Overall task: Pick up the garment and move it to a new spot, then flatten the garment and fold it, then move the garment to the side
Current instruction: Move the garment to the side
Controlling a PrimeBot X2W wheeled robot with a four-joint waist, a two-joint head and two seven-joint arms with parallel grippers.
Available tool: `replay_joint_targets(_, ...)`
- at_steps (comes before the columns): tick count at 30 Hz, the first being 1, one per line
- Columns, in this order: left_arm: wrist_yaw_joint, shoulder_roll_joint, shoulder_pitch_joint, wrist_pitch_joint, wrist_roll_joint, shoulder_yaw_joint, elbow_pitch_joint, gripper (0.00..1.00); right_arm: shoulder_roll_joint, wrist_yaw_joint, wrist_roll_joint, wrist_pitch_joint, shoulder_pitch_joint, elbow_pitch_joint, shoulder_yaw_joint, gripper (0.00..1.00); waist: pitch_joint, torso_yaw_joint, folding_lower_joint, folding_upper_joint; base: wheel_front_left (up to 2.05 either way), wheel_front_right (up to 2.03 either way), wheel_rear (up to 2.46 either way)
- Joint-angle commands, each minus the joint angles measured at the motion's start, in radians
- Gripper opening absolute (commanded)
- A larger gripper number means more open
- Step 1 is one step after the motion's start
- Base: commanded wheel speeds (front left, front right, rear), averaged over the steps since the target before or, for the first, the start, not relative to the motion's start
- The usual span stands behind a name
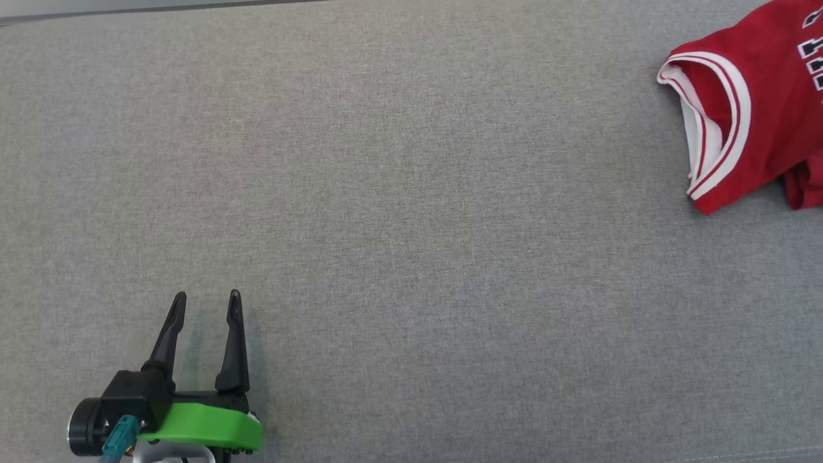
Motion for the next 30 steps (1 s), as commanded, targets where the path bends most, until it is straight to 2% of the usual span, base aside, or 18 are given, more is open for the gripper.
replay_joint_targets(1, -0.004, 0.002, -0.005, 0.000, 0.008, 0.002, 0.005, 1.00, -0.019, 0.000, -0.020, 0.010, -0.017, 0.006, -0.025, 0.00, 0.011, 0.014, -0.0001, 0.0052, 0.00, 0.00, 0.00)
replay_joint_targets(6, -0.007, 0.002, 0.004, 0.000, 0.012, 0.003, 0.016, 1.00, -0.050, 0.000, -0.119, 0.004, 0.017, 0.050, -0.088, 0.00, 0.010, 0.035, -0.0001, 0.0052, 0.00, 0.00, 0.00)
replay_joint_targets(7, -0.007, 0.002, 0.007, 0.000, 0.011, 0.003, 0.018, 1.00, -0.048, 0.000, -0.138, -0.009, 0.025, 0.061, -0.105, 0.25, 0.008, 0.038, -0.0001, 0.0052, 0.00, 0.00, 0.00)
replay_joint_targets(8, -0.007, 0.002, 0.009, 0.000, 0.011, 0.003, 0.020, 1.00, -0.045, 0.000, -0.163, -0.032, 0.034, 0.068, -0.121, 0.44, 0.006, 0.039, -0.0001, 0.0052, 0.00, 0.00, 0.00)
replay_joint_targets(9, -0.007, 0.002, 0.011, 0.000, 0.010, 0.002, 0.022, 1.00, -0.044, 0.000, -0.192, -0.062, 0.041, 0.072, -0.134, 1.00, 0.005, 0.041, -0.0001, 0.0052, 0.00, 0.00, 0.00)
replay_joint_targets(15, 0.005, 0.002, 0.016, 0.000, 0.002, -0.006, 0.024, 1.00, -0.014, 0.000, -0.294, -0.268, 0.082, 0.095, -0.146, 1.00, -0.002, 0.033, -0.0001, 0.0052, 0.00, 0.00, 0.00)
replay_joint_targets(19, 0.012, 0.002, 0.026, 0.000, -0.003, -0.006, 0.018, 1.00, -0.005, 0.000, -0.300, -0.369, 0.102, 0.094, -0.089, 1.00, -0.017, 0.020, -0.0001, 0.0052, 0.00, 0.00, 0.00)
replay_joint_targets(25, 0.018, 0.002, 0.045, 0.000, -0.017, 0.011, 0.005, 1.00, 0.023, 0.000, -0.230, -0.561, 0.187, 0.028, 0.029, 1.00, -0.069, 0.000, -0.0001, 0.0052, 0.00, 0.00, 0.00)
replay_joint_targets(30, 0.034, 0.002, 0.077, 0.000, -0.037, 0.026, -0.004, 1.00, 0.049, -0.001, -0.108, -0.710, 0.357, -0.099, 0.133, 1.00, -0.144, 0.000, -0.0001, 0.0052, 0.00, 0.00, 0.00)
